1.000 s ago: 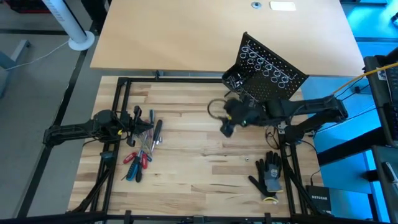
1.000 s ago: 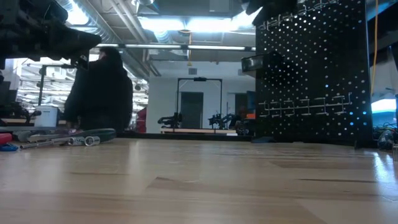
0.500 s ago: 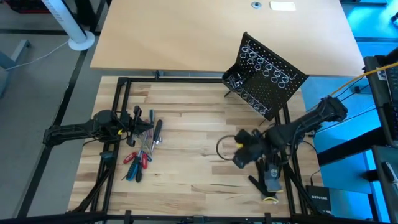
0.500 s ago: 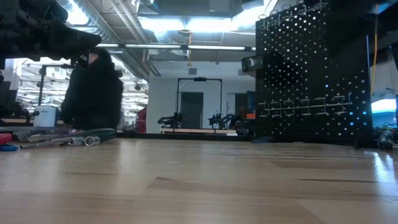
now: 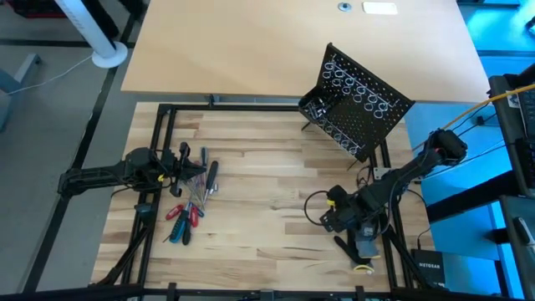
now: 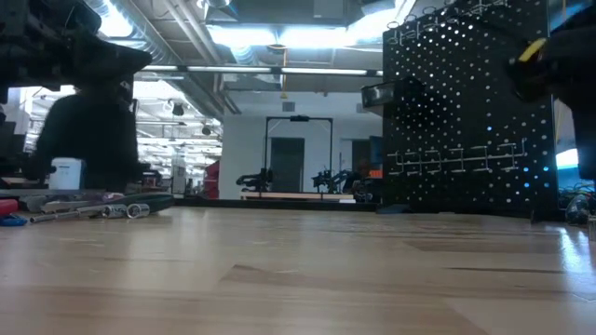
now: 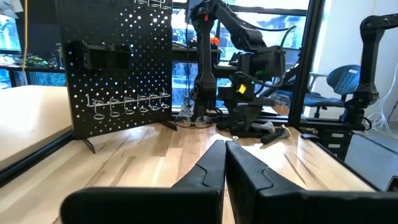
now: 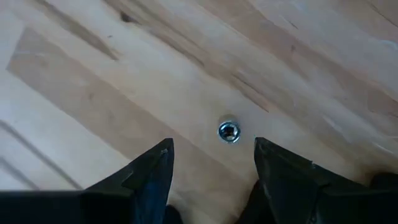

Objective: Hang tools onto peg board
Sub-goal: Put the socket into the black pegboard bin

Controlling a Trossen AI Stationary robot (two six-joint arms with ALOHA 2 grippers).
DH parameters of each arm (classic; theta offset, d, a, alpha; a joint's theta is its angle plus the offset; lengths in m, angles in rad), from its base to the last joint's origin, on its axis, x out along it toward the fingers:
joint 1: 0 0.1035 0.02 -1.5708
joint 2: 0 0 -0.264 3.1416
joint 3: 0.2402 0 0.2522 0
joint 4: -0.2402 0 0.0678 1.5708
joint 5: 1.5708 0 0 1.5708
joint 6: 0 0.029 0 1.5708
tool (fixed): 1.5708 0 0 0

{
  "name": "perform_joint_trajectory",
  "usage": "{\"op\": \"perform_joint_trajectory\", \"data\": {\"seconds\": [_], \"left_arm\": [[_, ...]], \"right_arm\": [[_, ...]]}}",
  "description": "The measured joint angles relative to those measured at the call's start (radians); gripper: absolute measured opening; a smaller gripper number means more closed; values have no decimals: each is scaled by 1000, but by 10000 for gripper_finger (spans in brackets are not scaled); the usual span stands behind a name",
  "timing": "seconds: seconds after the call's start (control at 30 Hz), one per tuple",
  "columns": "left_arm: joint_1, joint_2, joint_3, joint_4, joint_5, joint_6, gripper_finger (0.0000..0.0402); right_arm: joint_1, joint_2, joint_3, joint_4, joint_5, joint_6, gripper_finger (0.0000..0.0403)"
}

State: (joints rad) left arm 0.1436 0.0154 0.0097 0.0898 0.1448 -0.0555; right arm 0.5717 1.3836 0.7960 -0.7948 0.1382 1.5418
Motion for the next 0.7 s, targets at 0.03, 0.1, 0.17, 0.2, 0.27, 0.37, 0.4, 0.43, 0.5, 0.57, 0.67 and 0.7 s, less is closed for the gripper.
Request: {"op": "perform_joint_trajectory", "data": {"seconds": [0.03, 0.1, 0.17, 0.2, 0.27, 0.37, 0.4, 0.43, 0.5, 0.57, 0.67, 0.7], "left_arm": [[0, 0, 0, 0, 0, 0, 1], [0, 0, 0, 0, 0, 0, 1], [0, 0, 0, 0, 0, 0, 1], [0, 0, 0, 0, 0, -1, 1], [0, 0, 0, 0, 0, -8, 1], [0, 0, 0, 0, 0, -8, 1], [0, 0, 0, 0, 0, -8, 1], [0, 0, 0, 0, 0, -8, 1], [0, 0, 0, 0, 0, -8, 1], [0, 0, 0, 0, 0, -8, 1], [0, 0, 0, -1, 0, 0, 1], [0, 0, 0, -1, 0, -2, 1]], "right_arm": [[-2, 4, -7, 11, 0, 3, 224], [-2, 18, -17, 22, 1, 4, 224], [-2, 38, -21, 34, 1, 3, 224], [-2, 52, -21, 43, 0, 2, 224], [-2, 77, -21, 47, -4, 0, 224], [-2, 112, -21, 45, -8, -3, 224], [-2, 123, -21, 45, -8, -4, 224], [-2, 132, -21, 45, -7, -4, 224], [-2, 149, -21, 46, 0, -5, 224], [-2, 164, -21, 47, 0, -5, 224], [-2, 188, -21, 68, -9, -6, 224], [-2, 192, -20, 71, -13, -10, 224]]}}
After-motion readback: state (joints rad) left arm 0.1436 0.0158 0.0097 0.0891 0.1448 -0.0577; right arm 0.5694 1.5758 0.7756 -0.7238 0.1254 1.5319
